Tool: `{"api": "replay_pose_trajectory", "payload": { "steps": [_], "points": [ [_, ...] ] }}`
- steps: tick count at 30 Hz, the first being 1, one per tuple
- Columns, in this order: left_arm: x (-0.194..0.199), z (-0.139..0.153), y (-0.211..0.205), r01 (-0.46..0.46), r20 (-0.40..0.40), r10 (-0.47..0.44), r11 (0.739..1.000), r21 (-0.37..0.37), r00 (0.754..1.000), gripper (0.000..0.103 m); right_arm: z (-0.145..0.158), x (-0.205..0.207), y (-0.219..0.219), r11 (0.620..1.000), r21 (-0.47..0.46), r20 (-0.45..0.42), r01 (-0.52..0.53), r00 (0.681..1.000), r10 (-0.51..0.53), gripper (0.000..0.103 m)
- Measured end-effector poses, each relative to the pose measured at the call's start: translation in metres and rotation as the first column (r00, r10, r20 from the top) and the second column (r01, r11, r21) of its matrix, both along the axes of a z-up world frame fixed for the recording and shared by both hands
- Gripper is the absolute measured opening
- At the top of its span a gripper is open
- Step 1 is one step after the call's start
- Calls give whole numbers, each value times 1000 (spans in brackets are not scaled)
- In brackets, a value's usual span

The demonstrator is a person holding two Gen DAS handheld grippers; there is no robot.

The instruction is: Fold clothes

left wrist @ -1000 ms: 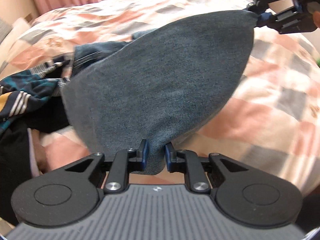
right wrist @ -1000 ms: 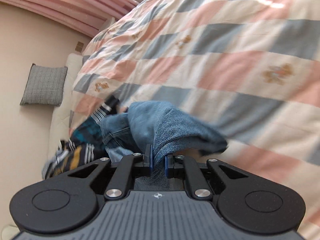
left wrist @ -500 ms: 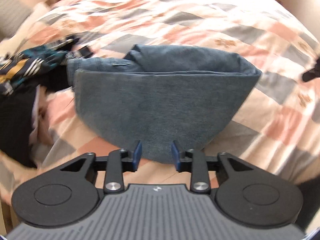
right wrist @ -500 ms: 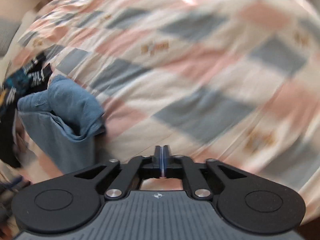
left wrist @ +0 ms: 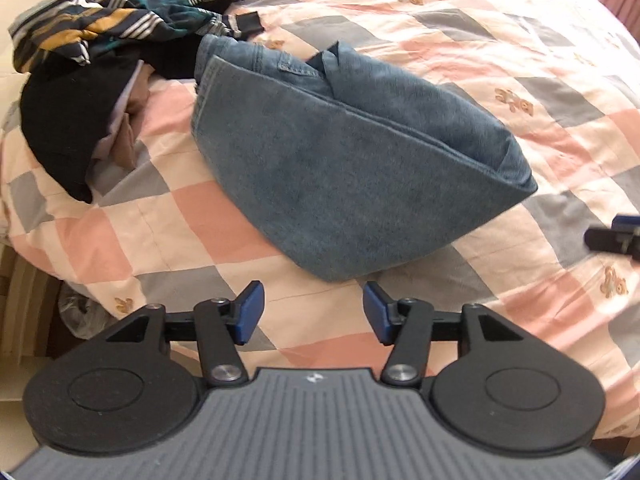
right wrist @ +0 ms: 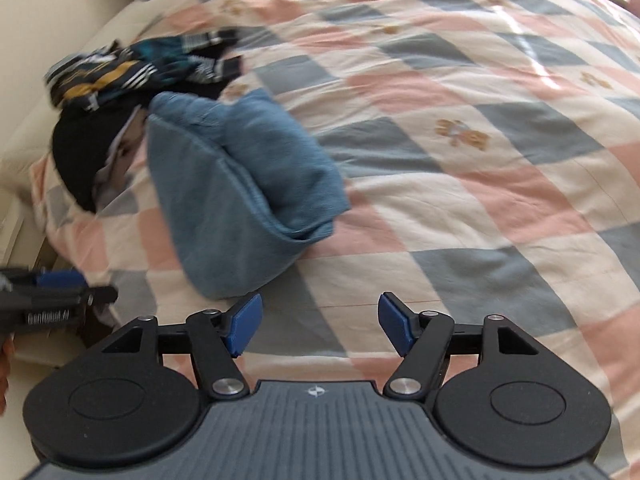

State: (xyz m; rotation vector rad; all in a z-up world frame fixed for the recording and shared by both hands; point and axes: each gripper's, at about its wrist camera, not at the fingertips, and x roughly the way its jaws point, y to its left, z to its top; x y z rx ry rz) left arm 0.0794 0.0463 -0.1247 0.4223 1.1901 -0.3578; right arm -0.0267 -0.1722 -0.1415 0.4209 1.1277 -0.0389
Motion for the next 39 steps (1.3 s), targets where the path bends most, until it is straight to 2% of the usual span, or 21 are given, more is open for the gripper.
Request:
{"api": "replay_pose_trajectory", "payload": {
  "steps": [7, 12, 16, 20, 22, 24, 30, 33, 36, 39],
  "points": [
    [11, 25, -15, 4, 35, -4, 1000, 14, 999, 57, 8, 19, 10, 994, -74, 13, -81, 997, 82, 71],
    [38, 26, -22, 38, 31, -38, 999, 14, 999, 57, 9, 43, 11, 991, -104, 12, -80, 997, 82, 71],
    [62, 22, -24, 54, 22, -54, 999, 8, 998, 57, 6, 66, 6, 994, -91, 0, -66, 998, 66, 71],
    [93, 19, -23, 40, 3, -40, 998, -54, 999, 53, -5, 98, -4, 997, -57, -29, -46, 999, 44, 71],
    [114, 15, -21, 11, -31, -15, 993, -116, 999, 43, -10, 117, -12, 999, -40, -39, -28, 999, 26, 71],
    [142, 9, -15, -36, -93, 19, 982, -184, 995, 40, -15, 137, -21, 999, -39, -49, -9, 999, 7, 71],
    [232, -20, -38, -158, -211, 104, 953, -258, 972, 38, -27, 181, -40, 999, -39, -57, 37, 998, -39, 71],
    [275, -44, -48, -235, -290, 150, 930, -284, 945, 38, -37, 195, -47, 998, -32, -80, 57, 995, -59, 71],
    [309, -75, -68, -306, -365, 200, 915, -261, 909, 38, -48, 208, -52, 997, -28, -112, 71, 991, -74, 71],
    [334, -108, -86, -357, -420, 253, 915, -188, 871, 38, -59, 220, -59, 996, -22, -140, 83, 986, -85, 71]
  ]
}}
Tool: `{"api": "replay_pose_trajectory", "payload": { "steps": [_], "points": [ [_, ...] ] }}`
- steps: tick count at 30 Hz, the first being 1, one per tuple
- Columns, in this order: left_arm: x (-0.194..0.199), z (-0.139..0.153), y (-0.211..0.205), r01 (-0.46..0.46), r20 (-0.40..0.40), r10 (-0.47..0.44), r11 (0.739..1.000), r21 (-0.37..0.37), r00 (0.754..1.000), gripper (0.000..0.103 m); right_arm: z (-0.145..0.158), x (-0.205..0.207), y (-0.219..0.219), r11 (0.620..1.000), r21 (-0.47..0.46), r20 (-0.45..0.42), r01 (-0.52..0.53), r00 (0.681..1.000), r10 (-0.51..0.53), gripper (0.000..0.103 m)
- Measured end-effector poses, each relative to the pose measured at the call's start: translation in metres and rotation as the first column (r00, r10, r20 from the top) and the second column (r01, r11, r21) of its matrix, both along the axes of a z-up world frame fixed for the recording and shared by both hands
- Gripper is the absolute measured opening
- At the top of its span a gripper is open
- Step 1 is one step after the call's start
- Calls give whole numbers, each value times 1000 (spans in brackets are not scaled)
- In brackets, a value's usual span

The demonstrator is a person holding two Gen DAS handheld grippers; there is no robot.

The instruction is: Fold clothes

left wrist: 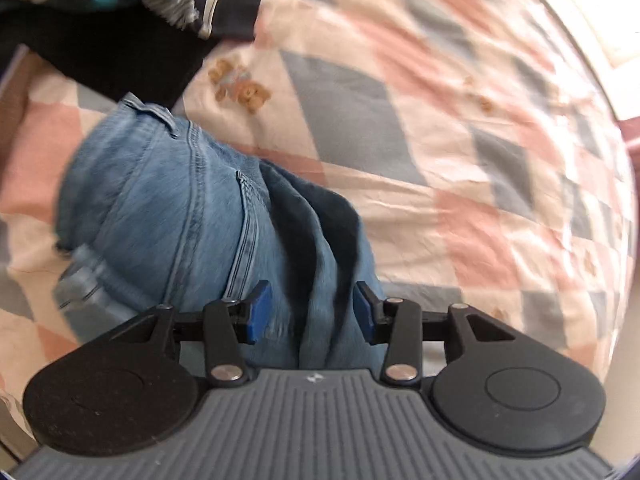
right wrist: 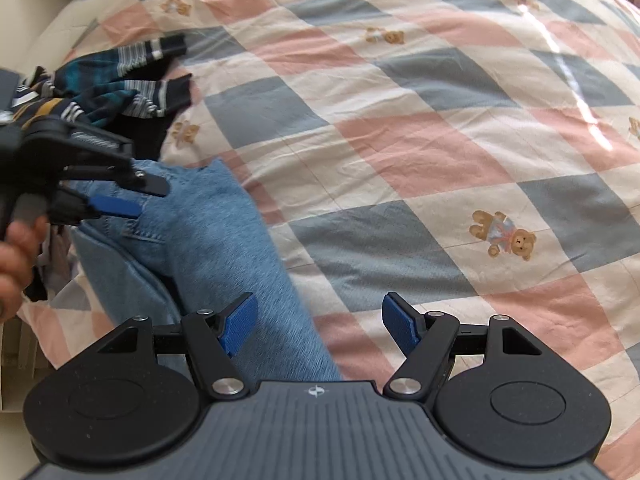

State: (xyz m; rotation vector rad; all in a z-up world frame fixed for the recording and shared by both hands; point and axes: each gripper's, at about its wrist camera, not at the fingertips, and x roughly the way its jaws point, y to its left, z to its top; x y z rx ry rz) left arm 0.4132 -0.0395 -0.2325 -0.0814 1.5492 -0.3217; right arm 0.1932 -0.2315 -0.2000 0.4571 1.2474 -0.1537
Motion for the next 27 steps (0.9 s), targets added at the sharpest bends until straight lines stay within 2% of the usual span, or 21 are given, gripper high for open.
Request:
{"api": "replay_pose_trajectory", "payload": {
  "steps": [3, 6, 8, 9, 10, 12, 15, 18, 21, 24, 26, 27],
  "points": [
    [21, -32, -11, -27, -83, 30, 999, 44, 996, 32, -7, 11, -6, 1000, -1, -15, 5, 1000, -5, 71],
    [29, -56, -17, -60, -149, 64, 998, 26, 987, 31, -14, 21, -11, 1000, 6, -22, 8, 1000, -8, 71],
    [32, -67, -18, -71, -163, 72, 997, 14, 984, 29, -18, 29, -14, 1000, 11, -28, 6, 1000, -5, 71],
    [31, -70, -18, -76, -174, 74, 997, -2, 982, 6, -20, 34, -15, 1000, 15, -30, 3, 1000, -2, 71],
    [31, -70, -14, -89, -185, 83, 996, -21, 979, 1, -22, 39, -17, 1000, 22, -31, 0, 1000, 1, 71],
    [24, -51, 1, -100, -145, 91, 994, -51, 985, 1, -24, 53, -21, 999, 46, -20, -9, 1000, 10, 71],
    [0, -12, 35, -67, -60, 64, 997, -47, 996, 1, -29, 84, -29, 993, 119, 4, -4, 1000, 4, 71],
    [-32, 10, 78, -78, -53, 76, 996, -42, 996, 2, -38, 132, -23, 974, 218, 16, -52, 999, 50, 71],
    [-56, 25, 107, -111, -39, 109, 993, -32, 993, 2, -48, 182, 10, 948, 279, 13, -154, 988, 157, 72],
    [-70, 38, 121, -145, -9, 145, 989, -29, 989, 2, -59, 217, 56, 926, 293, -20, -239, 966, 256, 80],
    [-79, 40, 128, -159, -4, 159, 987, -34, 987, 2, -66, 231, 88, 915, 267, -35, -304, 945, 325, 82],
    [-84, 40, 132, -166, -4, 166, 986, -35, 986, 2, -71, 236, 102, 913, 239, -51, -332, 934, 353, 90]
  ]
}}
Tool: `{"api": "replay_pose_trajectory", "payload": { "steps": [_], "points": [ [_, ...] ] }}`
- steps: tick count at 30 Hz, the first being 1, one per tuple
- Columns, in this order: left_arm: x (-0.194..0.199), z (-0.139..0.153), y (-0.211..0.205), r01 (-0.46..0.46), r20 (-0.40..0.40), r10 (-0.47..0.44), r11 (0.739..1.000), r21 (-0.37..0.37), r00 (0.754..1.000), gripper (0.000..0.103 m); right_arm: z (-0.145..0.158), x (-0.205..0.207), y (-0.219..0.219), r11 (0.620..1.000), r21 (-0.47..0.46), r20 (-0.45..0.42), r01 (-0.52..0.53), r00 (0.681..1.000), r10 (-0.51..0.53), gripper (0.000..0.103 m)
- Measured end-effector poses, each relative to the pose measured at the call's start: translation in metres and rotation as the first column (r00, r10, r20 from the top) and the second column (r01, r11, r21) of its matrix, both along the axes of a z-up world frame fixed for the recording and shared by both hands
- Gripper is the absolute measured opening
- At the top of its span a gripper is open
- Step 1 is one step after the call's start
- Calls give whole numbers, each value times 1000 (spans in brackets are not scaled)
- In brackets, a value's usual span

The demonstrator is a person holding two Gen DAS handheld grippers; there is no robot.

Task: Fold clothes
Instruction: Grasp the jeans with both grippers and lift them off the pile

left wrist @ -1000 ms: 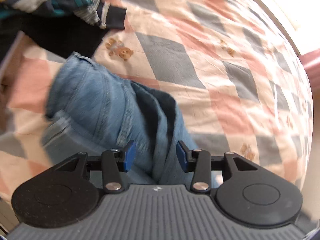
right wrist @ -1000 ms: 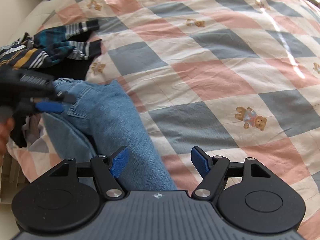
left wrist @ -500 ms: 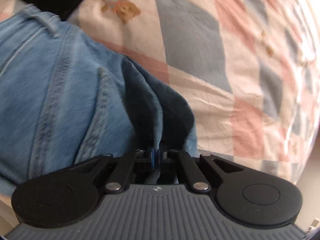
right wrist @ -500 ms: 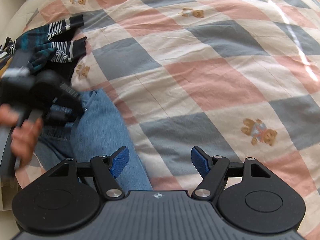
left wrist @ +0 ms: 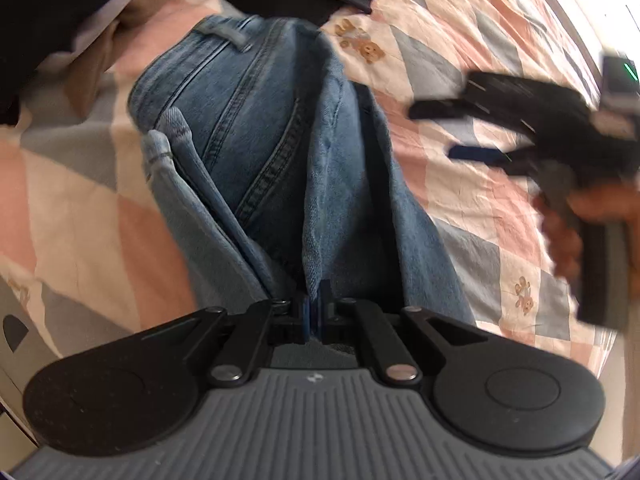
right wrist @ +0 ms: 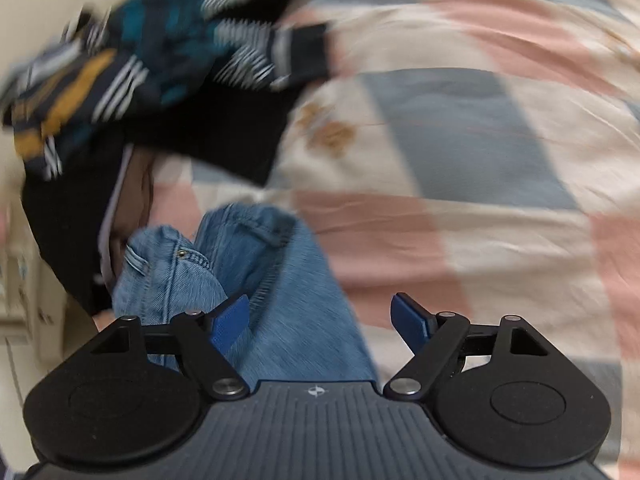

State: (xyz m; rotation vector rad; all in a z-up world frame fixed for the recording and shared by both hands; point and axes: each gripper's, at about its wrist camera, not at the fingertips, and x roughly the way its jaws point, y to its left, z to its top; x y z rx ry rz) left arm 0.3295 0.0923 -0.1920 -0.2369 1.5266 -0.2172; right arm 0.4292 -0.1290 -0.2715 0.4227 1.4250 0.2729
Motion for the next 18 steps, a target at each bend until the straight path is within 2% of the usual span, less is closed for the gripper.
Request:
{"api": "replay_pose_trajectory", "payload": {
  "steps": [2, 3, 4, 5, 6, 9, 11, 14, 15, 16, 18],
  "points": [
    [-6, -1, 7, -13, -4, 13, 1000, -1, 1000, 2, -18, 9, 24, 995, -83, -35, -56, 998, 53, 96],
    [-8, -1, 10, -20, -7, 20, 1000, -5, 1000, 2, -30, 11, 32, 991, -105, -58, -84, 995, 79, 91],
    [-6, -2, 13, -30, -11, 30, 999, -18, 999, 2, -43, 11, 37, 989, -97, -85, -112, 991, 104, 81],
    [-2, -3, 14, -38, -14, 38, 999, -32, 999, 2, -55, 7, 35, 991, -66, -119, -112, 987, 104, 40],
    [3, -4, 15, -43, -13, 42, 998, -46, 999, 3, -67, 2, 31, 995, -30, -157, -96, 983, 90, 13],
    [28, -7, 8, -9, 22, 10, 997, -80, 1000, 21, -68, -23, 10, 998, 69, -141, -3, 990, 13, 11],
    [43, -15, -3, 30, 4, -29, 992, -121, 1000, 20, -56, -46, -9, 985, 143, -126, 95, 989, -77, 10],
    [51, -28, -28, 134, -24, -137, 984, -121, 990, 18, -37, -87, -37, 945, 221, -106, 239, 970, -220, 9],
    [49, -31, -37, 168, -32, -172, 979, -112, 984, 12, -31, -103, -46, 926, 244, -95, 287, 958, -271, 9],
    [45, -31, -43, 195, -34, -200, 974, -113, 979, 2, -24, -118, -55, 903, 269, -88, 336, 942, -324, 9],
    [30, -24, -52, 243, -20, -247, 962, -127, 969, 1, -11, -150, -74, 840, 322, -80, 436, 897, -435, 9]
  ]
}}
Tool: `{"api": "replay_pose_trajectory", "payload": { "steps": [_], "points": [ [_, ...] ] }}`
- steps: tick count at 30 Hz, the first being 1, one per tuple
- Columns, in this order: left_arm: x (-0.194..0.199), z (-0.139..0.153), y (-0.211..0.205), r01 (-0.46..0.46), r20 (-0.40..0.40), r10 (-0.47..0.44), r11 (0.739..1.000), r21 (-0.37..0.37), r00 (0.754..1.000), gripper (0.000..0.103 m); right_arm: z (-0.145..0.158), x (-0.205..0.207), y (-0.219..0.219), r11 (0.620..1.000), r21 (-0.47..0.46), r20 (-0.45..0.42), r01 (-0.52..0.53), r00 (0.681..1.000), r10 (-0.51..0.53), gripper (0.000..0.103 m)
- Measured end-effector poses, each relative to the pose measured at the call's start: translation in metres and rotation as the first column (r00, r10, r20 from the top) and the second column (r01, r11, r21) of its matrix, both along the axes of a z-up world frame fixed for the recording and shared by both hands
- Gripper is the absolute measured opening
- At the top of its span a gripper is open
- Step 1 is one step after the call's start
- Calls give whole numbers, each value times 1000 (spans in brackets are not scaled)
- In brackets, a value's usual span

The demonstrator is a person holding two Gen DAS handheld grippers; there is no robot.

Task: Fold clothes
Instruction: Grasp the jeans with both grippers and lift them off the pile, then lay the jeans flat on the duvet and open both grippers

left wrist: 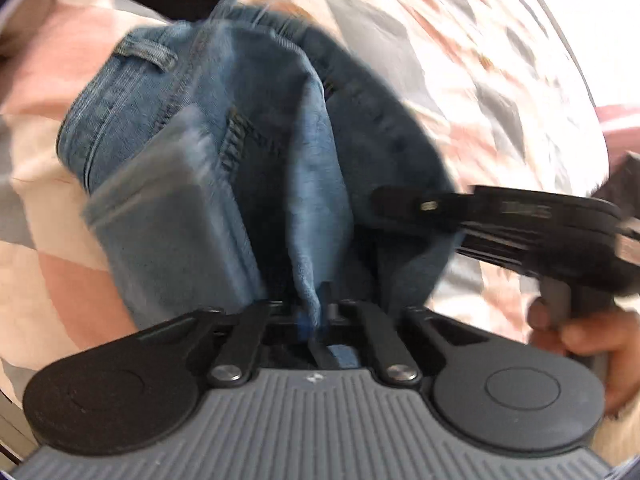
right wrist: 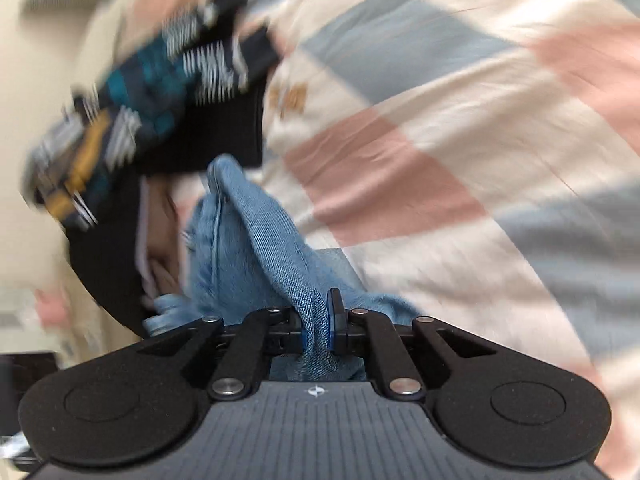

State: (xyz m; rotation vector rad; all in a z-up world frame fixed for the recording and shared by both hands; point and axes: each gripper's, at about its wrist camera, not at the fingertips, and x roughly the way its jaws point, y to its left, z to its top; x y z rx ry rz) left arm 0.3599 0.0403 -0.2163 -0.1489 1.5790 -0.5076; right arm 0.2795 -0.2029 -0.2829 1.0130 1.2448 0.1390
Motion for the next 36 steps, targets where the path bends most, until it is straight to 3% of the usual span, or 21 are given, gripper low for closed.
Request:
{"api": "replay_pose_trajectory", "payload": {
  "steps": [2, 5, 8, 10, 12, 16, 19, 21, 24, 26, 27, 28, 29, 30, 31, 32, 33, 34, 36],
  "points": [
    [-15, 18, -8, 58, 43, -57, 998, -14, 997, 1, 16, -33, -17, 990, 54, 33, 134, 990, -136, 9],
    [-34, 62, -12, 120, 140, -112, 992, -49, 984, 1, 50, -90, -43, 940, 123, 110, 319, 937, -332, 9],
    [-40, 110, -8, 139, 275, -125, 990, -30, 953, 1, 93, -143, -70, 868, 156, 197, 472, 846, -496, 9],
    [-39, 138, -8, 151, 329, -125, 987, -57, 936, 1, 125, -184, -86, 822, 181, 271, 541, 775, -570, 9],
    [-37, 171, -28, 217, 414, -172, 974, -63, 894, 1, 157, -225, -96, 782, 210, 340, 586, 706, -621, 9],
    [-64, 253, -92, 416, 609, -289, 906, -75, 738, 1, 211, -308, -107, 710, 260, 463, 654, 561, -686, 9],
    [-106, 313, -154, 570, 731, -352, 819, -60, 584, 1, 238, -374, -104, 617, 322, 530, 719, 403, -746, 9],
    [-144, 349, -196, 669, 791, -382, 742, -47, 479, 1, 252, -422, -101, 548, 349, 564, 761, 297, -771, 9],
    [-223, 381, -254, 808, 852, -423, 589, 0, 308, 1, 258, -493, -86, 424, 322, 604, 846, 162, -781, 9],
    [-278, 376, -289, 870, 862, -456, 492, 34, 224, 2, 247, -541, -77, 301, 302, 589, 904, 71, -805, 9],
    [-304, 360, -306, 897, 853, -489, 439, 60, 182, 7, 237, -562, -73, 240, 285, 560, 928, 42, -827, 10],
    [-326, 340, -322, 914, 837, -527, 395, 90, 145, 13, 225, -579, -73, 187, 235, 520, 954, 39, -853, 13],
    [-344, 313, -338, 922, 809, -575, 365, 126, 117, 17, 209, -594, -74, 136, 159, 467, 978, 47, -883, 24],
    [-362, 286, -353, 929, 779, -621, 334, 161, 89, 36, 192, -609, -75, 89, 74, 407, 993, 51, -912, 39],
    [-378, 259, -366, 928, 748, -661, 316, 198, 65, 39, 173, -620, -77, 76, 19, 334, 997, 65, -940, 52],
    [-388, 233, -374, 916, 717, -694, 322, 238, 58, 38, 153, -630, -81, 85, -13, 251, 996, 86, -964, 58],
    [-391, 207, -377, 906, 680, -730, 334, 261, 73, 38, 133, -640, -84, 97, -45, 165, 994, 103, -981, 57],
    [-389, 186, -376, 900, 640, -760, 352, 256, 116, 37, 120, -647, -85, 125, -72, 118, 990, 133, -984, 57],
    [-373, 152, -359, 891, 559, -796, 403, 207, 230, 37, 103, -655, -84, 198, -118, 71, 973, 207, -976, 57]
  ]
}}
